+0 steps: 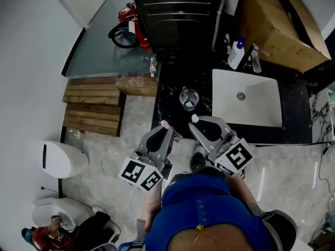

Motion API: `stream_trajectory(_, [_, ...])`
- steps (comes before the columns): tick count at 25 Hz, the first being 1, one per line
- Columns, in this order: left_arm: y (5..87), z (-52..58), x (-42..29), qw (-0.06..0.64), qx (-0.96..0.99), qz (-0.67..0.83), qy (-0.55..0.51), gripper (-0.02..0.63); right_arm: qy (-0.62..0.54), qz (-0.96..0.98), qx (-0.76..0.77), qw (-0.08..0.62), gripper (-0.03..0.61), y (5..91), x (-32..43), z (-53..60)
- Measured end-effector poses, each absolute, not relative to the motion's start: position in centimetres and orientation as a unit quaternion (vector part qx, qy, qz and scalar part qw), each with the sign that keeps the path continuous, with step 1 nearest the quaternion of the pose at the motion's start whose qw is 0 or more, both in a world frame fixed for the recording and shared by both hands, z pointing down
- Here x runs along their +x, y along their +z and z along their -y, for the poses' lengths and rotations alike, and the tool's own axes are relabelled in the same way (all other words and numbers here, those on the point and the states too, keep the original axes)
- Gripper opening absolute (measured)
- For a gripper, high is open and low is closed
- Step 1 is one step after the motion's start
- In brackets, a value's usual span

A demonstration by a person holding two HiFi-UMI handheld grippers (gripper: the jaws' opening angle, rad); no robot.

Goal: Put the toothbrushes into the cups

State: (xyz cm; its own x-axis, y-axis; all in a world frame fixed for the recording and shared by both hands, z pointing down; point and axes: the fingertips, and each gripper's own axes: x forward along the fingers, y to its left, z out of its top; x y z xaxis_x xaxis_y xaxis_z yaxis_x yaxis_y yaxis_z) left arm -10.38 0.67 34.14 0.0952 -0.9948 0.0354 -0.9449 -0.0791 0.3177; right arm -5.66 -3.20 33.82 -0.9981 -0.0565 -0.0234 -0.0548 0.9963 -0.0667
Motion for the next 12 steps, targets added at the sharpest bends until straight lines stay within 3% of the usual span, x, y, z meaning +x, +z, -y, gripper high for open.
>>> stream_trajectory(12, [34.1, 7.2, -9.0, 0.13, 0.736, 0.659, -0.087, 0.011, -0.046, -0.997, -0.054, 0.02, 0.037, 34.4, -2.9, 10.4])
